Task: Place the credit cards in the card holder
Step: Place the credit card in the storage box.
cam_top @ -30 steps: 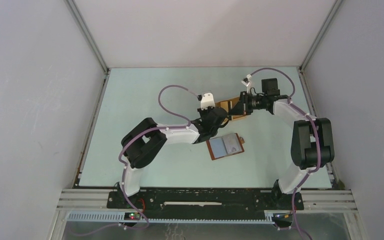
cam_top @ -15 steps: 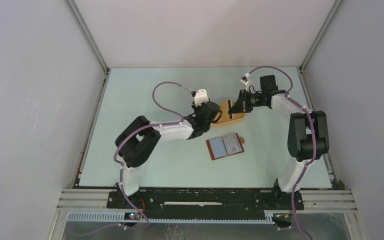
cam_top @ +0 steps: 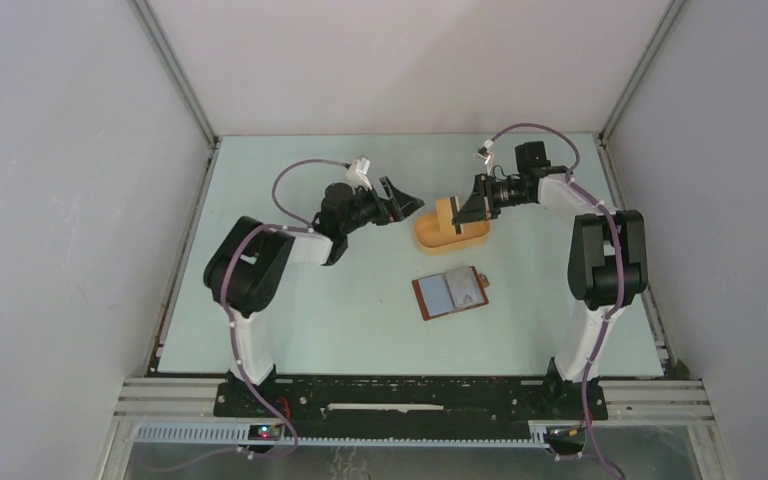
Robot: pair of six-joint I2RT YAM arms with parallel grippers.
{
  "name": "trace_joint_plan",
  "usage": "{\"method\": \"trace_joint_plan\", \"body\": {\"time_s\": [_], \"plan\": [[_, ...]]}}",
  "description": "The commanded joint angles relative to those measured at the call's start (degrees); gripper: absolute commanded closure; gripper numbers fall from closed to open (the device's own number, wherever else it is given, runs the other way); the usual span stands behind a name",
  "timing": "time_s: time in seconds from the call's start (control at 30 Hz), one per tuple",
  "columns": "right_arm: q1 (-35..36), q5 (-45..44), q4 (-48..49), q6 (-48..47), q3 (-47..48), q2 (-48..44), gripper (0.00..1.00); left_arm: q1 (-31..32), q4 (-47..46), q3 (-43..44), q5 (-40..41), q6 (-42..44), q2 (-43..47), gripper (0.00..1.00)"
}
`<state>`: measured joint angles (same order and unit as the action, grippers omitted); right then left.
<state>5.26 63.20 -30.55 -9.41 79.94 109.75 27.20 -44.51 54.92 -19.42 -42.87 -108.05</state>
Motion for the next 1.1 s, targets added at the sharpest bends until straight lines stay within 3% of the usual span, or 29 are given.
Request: {"method": "trace_joint_plan", "body": {"time_s": [0.0,0.23,0.37,0.5,0.6,0.8,1.07], "plan": [[-0.25,3.27,-4.84,-4.82,4.08,2.78,1.00,1.07,-18.65,0.63,-17.08,-8.68,-5.31,0.00],[-0.16,6.41,-10.34,-7.46,9.15,7.72,1.00,2.52,-20.07,5.09,-18.32,-11.95,-10.15,0.02],[0.22,7.07,-10.84,-7.20,9.98,8.58,1.00,3.10,-19.99,7.91,-18.48,-14.54,-13.46,0.13],[0.54,7.53,-11.64,-7.11,11.20,9.86,1.00,3.38,-19.50,10.54,-18.06,-16.49,-15.67,0.33],[0.54,7.65,-12.60,-7.21,12.17,10.78,1.00,3.46,-18.16,11.81,-17.79,-16.75,-16.59,0.42],[0.42,7.37,-13.61,-6.65,14.11,12.79,0.97,3.56,-18.06,15.12,-18.47,-18.38,-19.04,0.76],[0.06,10.42,-15.93,-6.84,16.78,15.45,0.89,3.47,-20.85,17.99,-19.69,-20.99,-22.30,0.98]]}}
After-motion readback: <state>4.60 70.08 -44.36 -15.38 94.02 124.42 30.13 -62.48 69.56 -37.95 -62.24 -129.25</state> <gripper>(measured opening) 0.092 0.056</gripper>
